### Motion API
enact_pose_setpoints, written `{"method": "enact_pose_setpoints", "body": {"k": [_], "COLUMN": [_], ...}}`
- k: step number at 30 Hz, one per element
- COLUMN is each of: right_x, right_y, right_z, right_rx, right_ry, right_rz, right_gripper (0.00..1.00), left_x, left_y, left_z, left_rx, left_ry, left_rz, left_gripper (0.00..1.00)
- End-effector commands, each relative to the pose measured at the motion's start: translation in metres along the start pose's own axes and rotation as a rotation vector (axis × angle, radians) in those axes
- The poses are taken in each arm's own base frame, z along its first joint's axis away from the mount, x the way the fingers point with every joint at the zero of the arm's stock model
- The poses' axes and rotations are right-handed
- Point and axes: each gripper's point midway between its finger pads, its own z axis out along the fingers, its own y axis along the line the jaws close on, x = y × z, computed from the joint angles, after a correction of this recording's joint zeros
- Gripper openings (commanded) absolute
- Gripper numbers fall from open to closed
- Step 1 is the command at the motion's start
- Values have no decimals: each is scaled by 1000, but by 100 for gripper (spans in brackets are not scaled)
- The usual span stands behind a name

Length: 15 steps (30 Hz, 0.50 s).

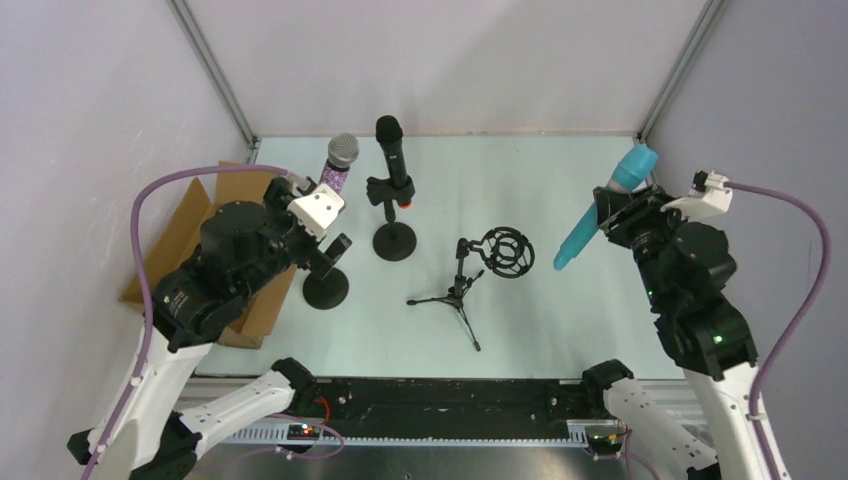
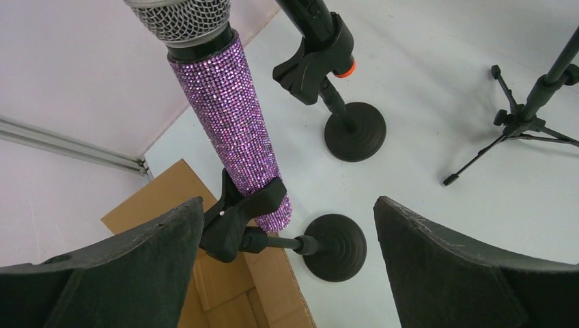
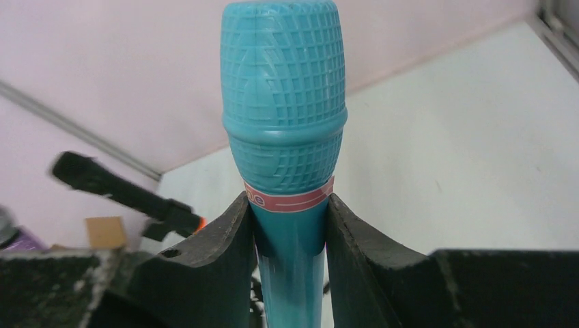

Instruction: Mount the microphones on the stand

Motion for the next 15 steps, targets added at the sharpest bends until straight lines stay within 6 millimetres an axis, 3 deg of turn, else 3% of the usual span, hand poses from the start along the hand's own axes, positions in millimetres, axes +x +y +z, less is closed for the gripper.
{"method": "enact_pose_setpoints", "body": {"k": [1, 4, 8, 9, 10, 11, 12, 13, 14, 15], "right_x": [-48, -62, -60, -61, -57, -57, -52, -61, -50, -54], "right_y": [49, 73, 109, 109, 124, 126, 141, 147, 156, 162], "right_z": [-13, -20, -30, -28, -31, -30, -34, -35, -37, -40], "right_rx": [-155, -227, -337, -315, -359, -341, -383, -373, -395, -400], "right_ry": [-119, -164, -189, -201, -207, -220, -235, -279, -282, -309], "right_rz": [-76, -121, -200, -219, -257, -280, -328, -300, -366, -369], "right_gripper": [0, 0, 0, 0, 0, 0, 0, 0, 0, 0], "left_x": [-10, -11, -6, -6, -8, -9, -10, -12, -12, -13], "left_y": [-3, -10, -19, -19, -18, -18, -18, -18, -17, -17], "left_z": [4, 8, 16, 17, 18, 18, 18, 18, 18, 18], "left_rx": [27, 54, 92, 90, 91, 91, 94, 93, 92, 92], "left_ry": [-28, -24, -5, -1, -3, -6, -6, -10, -9, -10], "left_rz": [-15, -43, -59, -61, -61, -63, -63, -67, -66, -67], "left_gripper": [98, 98, 98, 98, 98, 98, 98, 98, 98, 98]}}
